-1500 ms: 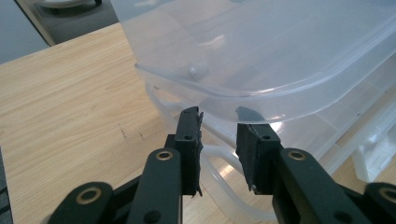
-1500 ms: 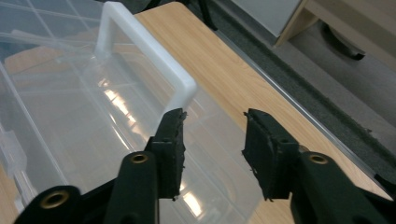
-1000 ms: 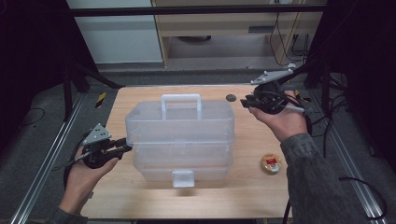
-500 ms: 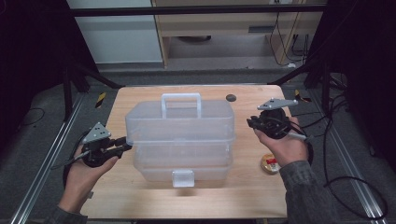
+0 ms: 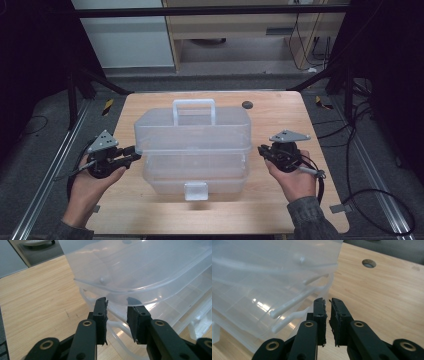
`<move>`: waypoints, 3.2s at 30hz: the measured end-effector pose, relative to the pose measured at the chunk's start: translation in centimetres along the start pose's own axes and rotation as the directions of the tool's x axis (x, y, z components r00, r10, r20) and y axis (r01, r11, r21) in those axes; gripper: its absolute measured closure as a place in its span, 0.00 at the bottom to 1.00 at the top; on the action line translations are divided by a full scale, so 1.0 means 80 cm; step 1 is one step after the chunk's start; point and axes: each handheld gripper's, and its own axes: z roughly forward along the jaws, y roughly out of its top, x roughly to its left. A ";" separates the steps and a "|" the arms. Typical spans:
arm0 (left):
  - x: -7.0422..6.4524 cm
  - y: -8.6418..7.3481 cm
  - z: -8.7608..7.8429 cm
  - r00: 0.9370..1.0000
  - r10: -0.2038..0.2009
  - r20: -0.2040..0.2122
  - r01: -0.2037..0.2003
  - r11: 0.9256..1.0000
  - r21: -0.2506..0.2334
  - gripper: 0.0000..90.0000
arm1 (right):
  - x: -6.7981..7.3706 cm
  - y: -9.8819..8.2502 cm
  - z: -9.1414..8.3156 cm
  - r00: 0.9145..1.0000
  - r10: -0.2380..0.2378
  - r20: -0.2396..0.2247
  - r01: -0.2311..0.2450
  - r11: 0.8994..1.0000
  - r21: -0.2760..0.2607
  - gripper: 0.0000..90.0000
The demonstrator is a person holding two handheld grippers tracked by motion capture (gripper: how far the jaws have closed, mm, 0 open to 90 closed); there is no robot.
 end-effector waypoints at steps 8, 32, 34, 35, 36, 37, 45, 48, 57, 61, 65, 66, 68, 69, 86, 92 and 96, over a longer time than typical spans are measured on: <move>0.000 0.002 0.000 1.000 0.001 -0.001 -0.001 1.000 0.004 0.77 | 0.020 -0.025 0.010 0.999 0.046 -0.022 -0.046 0.999 -0.002 0.96; 0.001 0.006 0.001 1.000 0.003 0.000 -0.003 1.000 0.009 0.77 | 0.039 -0.038 0.028 0.993 0.109 -0.050 -0.109 0.994 0.005 0.90; 0.001 0.006 0.001 1.000 0.003 -0.001 -0.003 1.000 0.010 0.77 | 0.038 -0.038 0.030 0.993 0.111 -0.045 -0.111 0.994 0.010 0.88; 0.002 0.006 0.001 1.000 0.003 -0.001 -0.003 1.000 0.010 0.77 | 0.038 -0.039 0.031 0.993 0.111 -0.041 -0.111 0.994 0.013 0.87; 0.002 0.006 0.001 1.000 0.003 -0.001 -0.003 1.000 0.009 0.77 | 0.038 -0.040 0.032 0.993 0.112 -0.037 -0.111 0.994 0.017 0.87; 0.002 0.006 0.001 1.000 0.002 0.000 -0.002 1.000 0.007 0.77 | 0.039 -0.041 0.034 0.992 0.121 -0.036 -0.120 0.993 0.019 0.87; 0.004 0.008 0.001 1.000 -0.015 -0.004 0.015 1.000 -0.010 0.77 | 0.042 -0.042 0.039 0.992 0.125 -0.022 -0.124 0.992 0.022 0.86; 0.005 0.008 0.001 1.000 -0.019 -0.005 0.019 1.000 -0.016 0.76 | 0.044 -0.042 0.039 0.993 0.121 -0.010 -0.120 0.992 0.027 0.86; 0.007 0.011 0.006 0.999 -0.024 -0.027 0.024 0.999 -0.032 0.76 | 0.043 -0.042 0.039 0.993 0.114 -0.016 -0.114 0.993 0.022 0.86; 0.008 0.013 0.010 0.999 -0.035 -0.036 0.033 0.998 -0.044 0.76 | 0.043 -0.042 0.039 0.993 0.113 -0.016 -0.112 0.993 0.023 0.86; 0.010 0.015 0.014 0.998 -0.043 -0.041 0.041 0.998 -0.055 0.75 | 0.043 -0.042 0.039 0.993 0.114 -0.019 -0.113 0.993 0.024 0.86; 0.010 0.015 0.014 0.998 -0.043 -0.043 0.041 0.998 -0.057 0.75 | 0.043 -0.042 0.039 0.993 0.114 -0.018 -0.113 0.993 0.024 0.86; 0.011 0.015 0.015 0.998 -0.049 -0.041 0.046 0.997 -0.063 0.75 | 0.043 -0.042 0.039 0.993 0.113 -0.018 -0.113 0.993 0.025 0.85; 0.011 0.015 0.015 0.998 -0.048 -0.044 0.045 0.997 -0.067 0.75 | 0.043 -0.041 0.039 0.993 0.115 -0.018 -0.114 0.993 0.027 0.86; 0.020 0.025 0.025 0.997 -0.054 -0.055 0.048 0.994 -0.102 0.72 | 0.039 -0.041 0.039 0.993 0.112 -0.027 -0.111 0.993 0.031 0.85; 0.023 0.027 0.032 0.997 -0.054 -0.051 0.049 0.993 -0.105 0.72 | 0.038 -0.041 0.039 0.993 0.110 -0.029 -0.109 0.994 0.029 0.85; 0.024 0.029 0.037 0.997 -0.055 -0.055 0.049 0.993 -0.111 0.73 | 0.038 -0.041 0.039 0.993 0.115 -0.031 -0.113 0.993 0.033 0.85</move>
